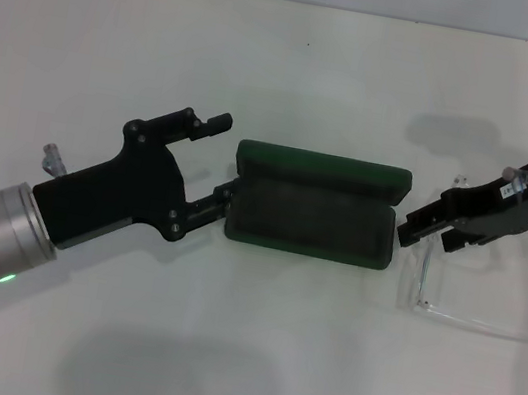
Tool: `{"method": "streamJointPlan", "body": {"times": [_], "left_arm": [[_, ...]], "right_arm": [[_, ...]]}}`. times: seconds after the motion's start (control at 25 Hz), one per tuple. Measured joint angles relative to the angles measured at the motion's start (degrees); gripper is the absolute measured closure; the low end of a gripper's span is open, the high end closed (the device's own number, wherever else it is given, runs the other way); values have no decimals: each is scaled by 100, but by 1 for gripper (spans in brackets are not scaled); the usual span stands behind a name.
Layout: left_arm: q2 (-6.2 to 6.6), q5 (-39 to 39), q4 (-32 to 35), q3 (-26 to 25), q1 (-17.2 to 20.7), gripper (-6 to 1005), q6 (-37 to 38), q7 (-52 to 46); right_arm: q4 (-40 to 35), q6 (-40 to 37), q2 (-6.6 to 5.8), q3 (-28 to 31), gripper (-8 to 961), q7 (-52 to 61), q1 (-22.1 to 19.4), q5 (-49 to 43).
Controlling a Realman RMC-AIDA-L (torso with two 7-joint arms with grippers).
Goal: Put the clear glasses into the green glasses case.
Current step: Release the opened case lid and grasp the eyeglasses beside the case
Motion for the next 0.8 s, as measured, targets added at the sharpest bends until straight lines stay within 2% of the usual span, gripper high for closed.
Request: {"method": "streamJointPlan", "body": {"times": [0.4,0.8], "left_arm": [[-11,84,68,0,-4,408,-189,67],[-21,100,210,0,148,407,-415,518]], "right_arm": [[170,183,22,-8,262,1,17,14],[251,195,27,-37,362,2,127,1]]}}
